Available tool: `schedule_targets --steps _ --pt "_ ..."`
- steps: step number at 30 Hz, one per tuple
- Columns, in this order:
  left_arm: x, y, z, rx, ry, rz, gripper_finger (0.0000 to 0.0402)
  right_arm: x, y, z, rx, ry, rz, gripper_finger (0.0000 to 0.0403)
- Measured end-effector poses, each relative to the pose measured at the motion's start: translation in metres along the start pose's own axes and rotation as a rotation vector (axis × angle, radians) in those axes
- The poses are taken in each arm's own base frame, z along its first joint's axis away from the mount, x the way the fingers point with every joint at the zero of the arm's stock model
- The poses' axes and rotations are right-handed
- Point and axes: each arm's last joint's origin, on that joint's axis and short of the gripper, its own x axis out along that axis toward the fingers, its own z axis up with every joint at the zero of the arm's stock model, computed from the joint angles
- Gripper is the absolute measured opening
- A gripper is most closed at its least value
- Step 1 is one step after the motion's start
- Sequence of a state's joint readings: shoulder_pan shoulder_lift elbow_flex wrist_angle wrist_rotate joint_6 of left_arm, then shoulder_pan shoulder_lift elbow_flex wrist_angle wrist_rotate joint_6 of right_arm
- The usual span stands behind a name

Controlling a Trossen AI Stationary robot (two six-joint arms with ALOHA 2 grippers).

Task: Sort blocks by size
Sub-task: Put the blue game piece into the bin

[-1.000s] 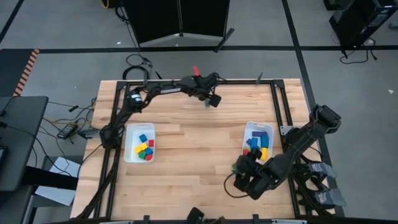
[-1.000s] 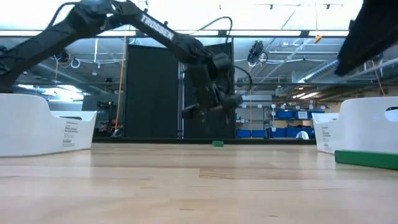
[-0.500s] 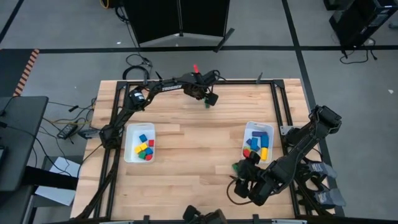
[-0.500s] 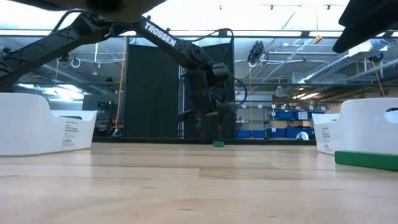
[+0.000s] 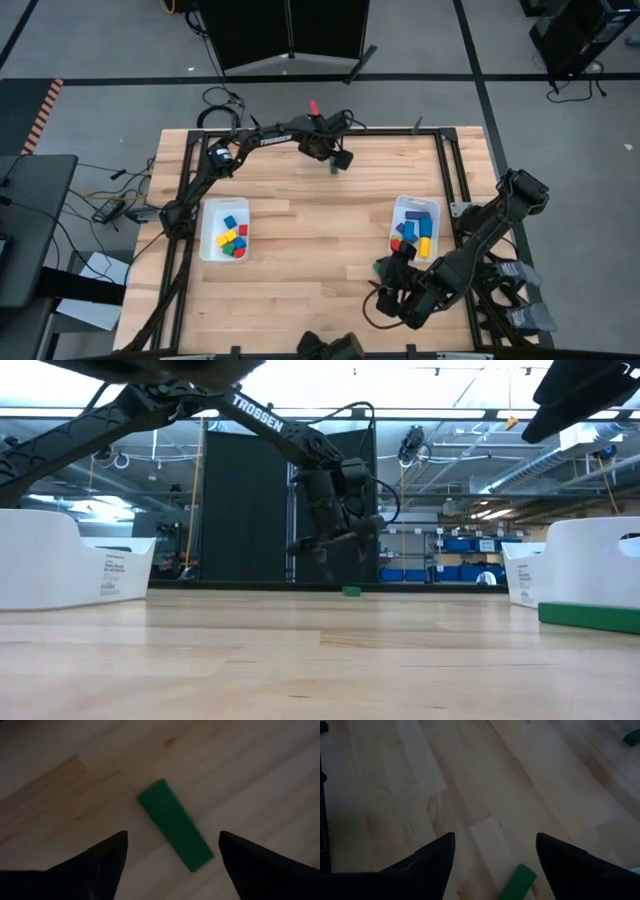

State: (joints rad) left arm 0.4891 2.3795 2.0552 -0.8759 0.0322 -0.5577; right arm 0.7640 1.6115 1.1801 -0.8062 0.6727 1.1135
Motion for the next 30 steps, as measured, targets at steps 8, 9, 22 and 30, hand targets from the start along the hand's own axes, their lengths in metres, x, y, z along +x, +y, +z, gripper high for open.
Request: schedule_targets --steps 8,9,22,30 --pt "-0.002 0.01 0.008 -0.051 0.041 -0.077 0.038 0.0 -0.001 0.001 -0.04 -0.019 -0.013 0.0289" --pt "-0.002 0.012 0.009 -0.065 0.045 -0.082 0.038 0.0 -0.001 0.001 -0.045 -0.024 -0.016 0.0289" --pt "0.016 0.008 0.023 -0.089 0.121 0.006 0.0349 0.001 -0.003 0.004 -0.097 -0.06 -0.042 0.0289" --pt "0.016 0.01 0.021 -0.116 0.129 0.045 0.0329 0.0 -0.003 0.004 -0.108 -0.063 -0.038 0.0289"
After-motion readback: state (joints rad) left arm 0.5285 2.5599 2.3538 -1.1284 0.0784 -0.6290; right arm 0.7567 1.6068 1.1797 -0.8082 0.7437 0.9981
